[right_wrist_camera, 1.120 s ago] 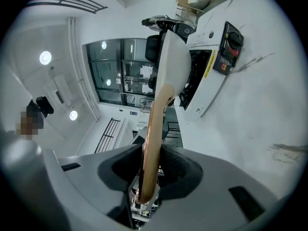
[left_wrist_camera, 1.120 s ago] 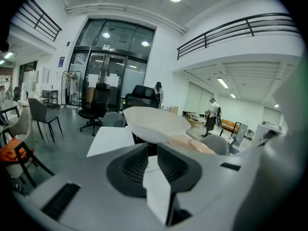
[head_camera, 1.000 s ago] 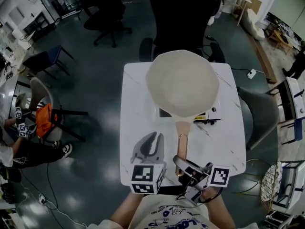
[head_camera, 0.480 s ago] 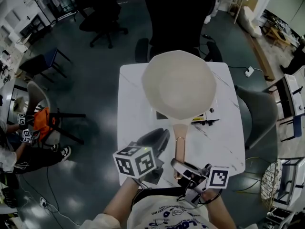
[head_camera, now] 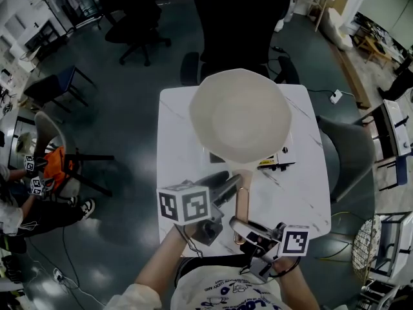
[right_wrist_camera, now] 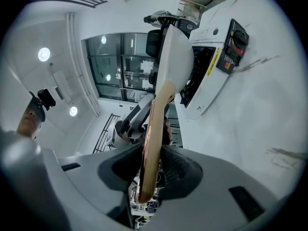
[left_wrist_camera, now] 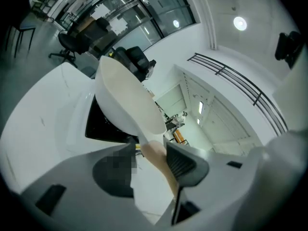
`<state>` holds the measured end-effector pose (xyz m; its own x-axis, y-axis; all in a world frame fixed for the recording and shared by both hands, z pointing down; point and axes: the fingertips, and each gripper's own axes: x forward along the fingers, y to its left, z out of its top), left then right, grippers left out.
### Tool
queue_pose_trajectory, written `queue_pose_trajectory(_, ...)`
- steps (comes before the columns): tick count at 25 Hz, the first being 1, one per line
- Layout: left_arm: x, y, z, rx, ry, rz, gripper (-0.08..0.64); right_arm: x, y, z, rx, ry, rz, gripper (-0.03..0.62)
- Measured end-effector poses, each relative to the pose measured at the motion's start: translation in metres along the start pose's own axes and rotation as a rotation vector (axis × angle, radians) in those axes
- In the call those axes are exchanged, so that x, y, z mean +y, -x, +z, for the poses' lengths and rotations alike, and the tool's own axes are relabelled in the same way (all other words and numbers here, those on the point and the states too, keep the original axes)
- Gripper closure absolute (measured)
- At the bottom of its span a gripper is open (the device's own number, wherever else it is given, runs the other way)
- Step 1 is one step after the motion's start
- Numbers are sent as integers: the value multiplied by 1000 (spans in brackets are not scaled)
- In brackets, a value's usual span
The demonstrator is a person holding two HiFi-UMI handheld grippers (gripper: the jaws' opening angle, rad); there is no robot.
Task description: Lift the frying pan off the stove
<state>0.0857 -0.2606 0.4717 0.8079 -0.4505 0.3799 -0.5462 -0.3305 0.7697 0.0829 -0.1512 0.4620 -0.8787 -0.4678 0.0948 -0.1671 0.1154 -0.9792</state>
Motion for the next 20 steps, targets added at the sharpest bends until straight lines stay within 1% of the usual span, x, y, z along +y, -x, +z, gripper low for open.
queue_pose_trajectory(3, -3, -11, 0, 23, 42, -45, 365, -2, 0, 0, 0, -2, -8, 466)
queue_pose_trajectory(10, -2, -30, 2, 60, 149, -113, 359, 0, -1, -1, 7, -1, -9, 466)
queue_pose_trajectory(17, -6, -44, 2, 94, 145, -145, 356, 0, 0, 0, 17, -1, -7, 466)
queue_pose_trajectory(20, -6, -47, 3, 97, 157, -158, 356, 1, -1, 0, 20, -5, -3, 466)
